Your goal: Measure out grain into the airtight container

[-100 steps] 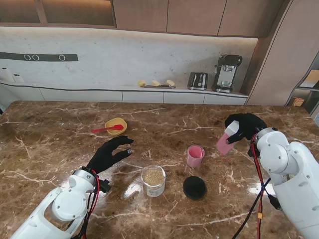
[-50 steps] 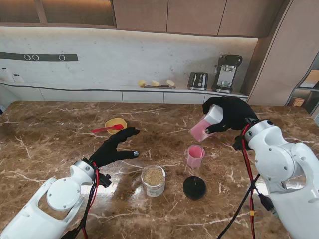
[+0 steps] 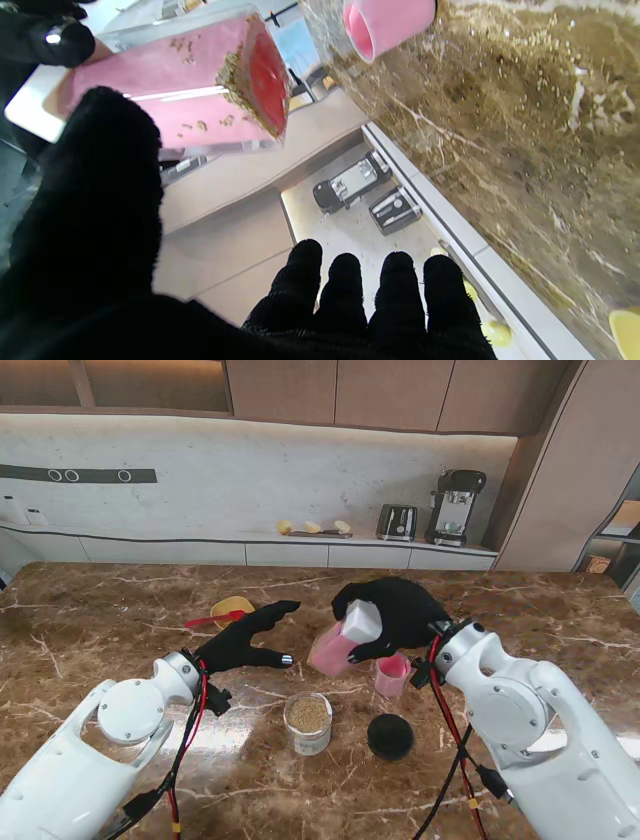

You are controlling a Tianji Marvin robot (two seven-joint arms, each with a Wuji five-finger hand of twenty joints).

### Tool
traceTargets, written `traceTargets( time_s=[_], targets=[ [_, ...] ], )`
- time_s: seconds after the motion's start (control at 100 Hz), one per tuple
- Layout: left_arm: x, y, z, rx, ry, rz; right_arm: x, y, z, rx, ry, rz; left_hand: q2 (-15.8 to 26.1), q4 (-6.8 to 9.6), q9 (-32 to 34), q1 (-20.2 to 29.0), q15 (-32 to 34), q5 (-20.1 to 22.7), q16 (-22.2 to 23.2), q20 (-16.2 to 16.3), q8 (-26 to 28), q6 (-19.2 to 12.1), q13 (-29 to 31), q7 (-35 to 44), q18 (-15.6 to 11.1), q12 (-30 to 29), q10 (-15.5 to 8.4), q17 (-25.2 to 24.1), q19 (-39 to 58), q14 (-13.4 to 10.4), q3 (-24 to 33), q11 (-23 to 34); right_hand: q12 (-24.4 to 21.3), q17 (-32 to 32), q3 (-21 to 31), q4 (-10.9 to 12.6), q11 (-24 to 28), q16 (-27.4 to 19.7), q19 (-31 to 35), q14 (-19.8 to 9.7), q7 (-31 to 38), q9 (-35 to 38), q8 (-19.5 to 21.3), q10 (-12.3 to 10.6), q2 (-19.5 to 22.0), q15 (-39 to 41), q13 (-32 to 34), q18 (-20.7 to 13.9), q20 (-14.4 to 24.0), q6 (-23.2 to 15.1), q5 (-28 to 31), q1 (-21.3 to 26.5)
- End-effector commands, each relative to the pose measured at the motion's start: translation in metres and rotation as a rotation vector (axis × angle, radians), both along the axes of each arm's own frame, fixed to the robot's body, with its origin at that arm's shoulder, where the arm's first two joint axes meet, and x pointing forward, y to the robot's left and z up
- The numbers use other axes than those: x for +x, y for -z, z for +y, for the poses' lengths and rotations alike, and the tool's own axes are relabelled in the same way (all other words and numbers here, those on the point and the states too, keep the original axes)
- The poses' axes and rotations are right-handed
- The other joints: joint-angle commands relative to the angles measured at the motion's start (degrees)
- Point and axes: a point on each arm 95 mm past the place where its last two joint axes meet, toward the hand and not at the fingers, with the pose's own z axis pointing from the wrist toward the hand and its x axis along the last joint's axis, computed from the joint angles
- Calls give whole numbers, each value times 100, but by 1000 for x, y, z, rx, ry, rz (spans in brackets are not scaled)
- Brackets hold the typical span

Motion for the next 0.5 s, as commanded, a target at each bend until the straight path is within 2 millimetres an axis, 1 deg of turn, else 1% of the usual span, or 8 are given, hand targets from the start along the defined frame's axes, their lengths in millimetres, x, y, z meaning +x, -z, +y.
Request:
traceTargets(
  time_s=[0.0, 0.12, 0.16, 0.21, 0.3, 0.39, 0.46, 0.49],
  targets=[
    [-2, 4, -4, 6, 34, 30, -1, 3, 9, -19, -38, 16, -278, -163, -305, -179, -115, -280, -82, 184, 163, -70, -375, -21, -145, 43, -133, -74, -225, -283, 220, -257, 475, 94, 1078, 243, 499, 363, 135, -514, 633, 614, 103, -1077, 786, 647, 594, -396, 58, -98, 274, 1307],
    [-5, 6, -9, 9, 85, 46, -5, 2, 20, -38, -84, 14, -383, -241, -329, -339, -102, -581, -67, 446, 600, -290, -357, 149, -23, 299, -223, -94, -273, -248, 477, -247, 482, 98, 1083, 243, 495, 370, 127, -515, 627, 614, 104, -1083, 796, 638, 596, -402, 72, -92, 261, 1299],
    [-5, 7, -10, 6, 103, 52, -5, 2, 24, -46, -96, 16, -412, -257, -316, -361, -58, -507, -25, 631, 682, -402, -289, 173, 177, 340, -242, -113, -73, -166, 512, -233, 482, 98, 1081, 242, 492, 372, 125, -518, 623, 611, 103, -1077, 804, 636, 596, -402, 76, -92, 255, 1290],
    [-7, 7, -12, 10, 116, 56, -5, 2, 27, -62, -110, 16, -414, -268, -301, -364, 87, -459, 158, 1087, 753, -570, -88, 165, 612, 380, -310, -89, 506, -6, 511, -206, 482, 98, 1076, 239, 486, 375, 123, -523, 614, 605, 98, -1076, 818, 633, 596, -402, 81, -89, 242, 1272],
    [-8, 6, -14, 34, 127, 39, -3, 2, 32, -81, -126, 16, -308, -224, -291, -285, 812, -445, 1356, 2252, 790, -935, 854, 106, 1234, 436, -380, 84, 1496, 548, 233, -193, 482, 92, 1081, 239, 477, 376, 116, -528, 597, 594, 89, -1078, 825, 620, 581, -405, 88, -83, 222, 1264],
    [-9, 7, -15, 59, 139, 32, 0, 2, 35, -81, -133, 21, -183, -179, -237, -213, 1390, -378, 2245, 2904, 816, -1024, 1682, 114, 1543, 526, -356, 328, 2017, 828, -69, -67, 485, 92, 1088, 242, 475, 381, 110, -528, 597, 595, 87, -1078, 836, 613, 578, -407, 97, -80, 226, 1263],
    [-10, 9, -17, 64, 147, 38, 1, 2, 38, -81, -136, 21, -114, -157, -149, -175, 1722, -272, 2502, 3168, 826, -1027, 2092, 144, 1633, 569, -314, 511, 2403, 924, -195, 77, 487, 92, 1088, 241, 474, 388, 107, -527, 598, 599, 85, -1080, 833, 611, 580, -407, 104, -87, 230, 1260],
    [-10, 10, -17, 60, 148, 41, 2, 2, 39, -81, -137, 21, -93, -146, -76, -142, 1847, -179, 2562, 3241, 837, -975, 2308, 185, 1655, 572, -289, 619, 2560, 856, -254, 133, 488, 92, 1088, 239, 474, 390, 106, -524, 599, 600, 85, -1076, 831, 611, 580, -407, 107, -86, 231, 1256]
  ],
)
